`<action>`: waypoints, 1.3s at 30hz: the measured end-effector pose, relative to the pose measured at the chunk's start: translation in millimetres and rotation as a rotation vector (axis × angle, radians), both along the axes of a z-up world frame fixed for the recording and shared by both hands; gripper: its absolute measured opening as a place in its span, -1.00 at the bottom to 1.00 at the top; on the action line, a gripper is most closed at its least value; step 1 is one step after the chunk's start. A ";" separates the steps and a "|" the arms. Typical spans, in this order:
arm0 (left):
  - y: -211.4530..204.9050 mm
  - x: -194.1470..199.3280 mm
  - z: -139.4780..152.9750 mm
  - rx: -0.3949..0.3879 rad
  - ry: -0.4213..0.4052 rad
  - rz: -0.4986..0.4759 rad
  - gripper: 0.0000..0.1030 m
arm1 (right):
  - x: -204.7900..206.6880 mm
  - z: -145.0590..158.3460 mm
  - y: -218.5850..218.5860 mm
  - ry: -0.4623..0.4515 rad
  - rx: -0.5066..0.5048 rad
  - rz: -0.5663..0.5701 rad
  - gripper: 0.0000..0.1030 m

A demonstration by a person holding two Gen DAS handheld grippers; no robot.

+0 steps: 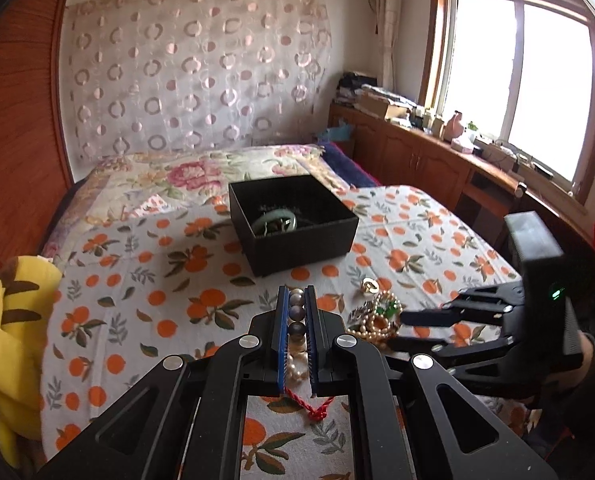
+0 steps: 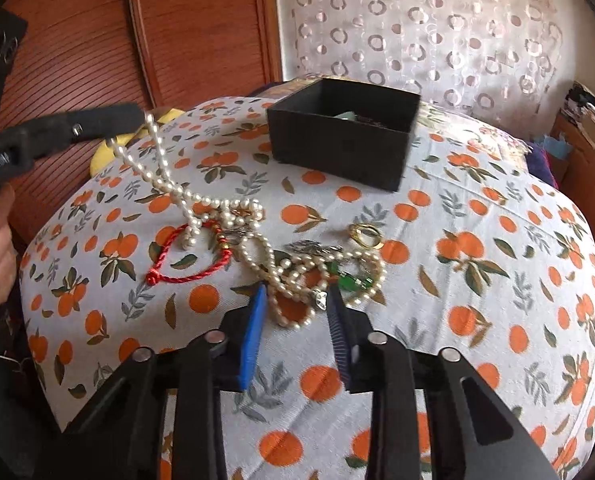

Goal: Organize jewelry
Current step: 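Grasp the white pearl necklace with the left tool while the right tool grasps the cream bead necklace, then carry both necklaces into the black box and open both tools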

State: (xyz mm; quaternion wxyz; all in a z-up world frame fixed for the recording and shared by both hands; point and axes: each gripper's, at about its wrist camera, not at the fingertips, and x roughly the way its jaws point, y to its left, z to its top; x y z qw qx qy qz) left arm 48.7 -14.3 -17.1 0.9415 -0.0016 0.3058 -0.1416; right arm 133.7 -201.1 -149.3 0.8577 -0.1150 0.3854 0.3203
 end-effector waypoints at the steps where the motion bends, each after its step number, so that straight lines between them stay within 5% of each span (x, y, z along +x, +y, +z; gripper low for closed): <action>1: 1.0 -0.5 1.7 -0.001 -0.005 0.002 -0.87 | 1.4 -0.1 3.4 0.001 -0.003 0.009 -0.40; 15: 8.7 2.8 13.5 -0.006 -0.030 0.020 -0.87 | 10.6 -3.0 19.5 0.001 -0.106 0.113 -0.40; 20: 12.5 3.6 23.0 -0.005 -0.046 0.035 -0.87 | 6.5 -1.7 17.3 0.011 -0.137 0.120 -0.81; 25: 14.2 3.0 30.3 0.001 -0.052 0.045 -0.87 | 3.4 1.3 11.3 0.002 -0.147 0.082 -0.90; 39: 8.4 12.8 53.5 0.012 -0.096 0.030 -0.87 | 2.4 67.0 -10.0 -0.140 -0.010 0.019 -0.90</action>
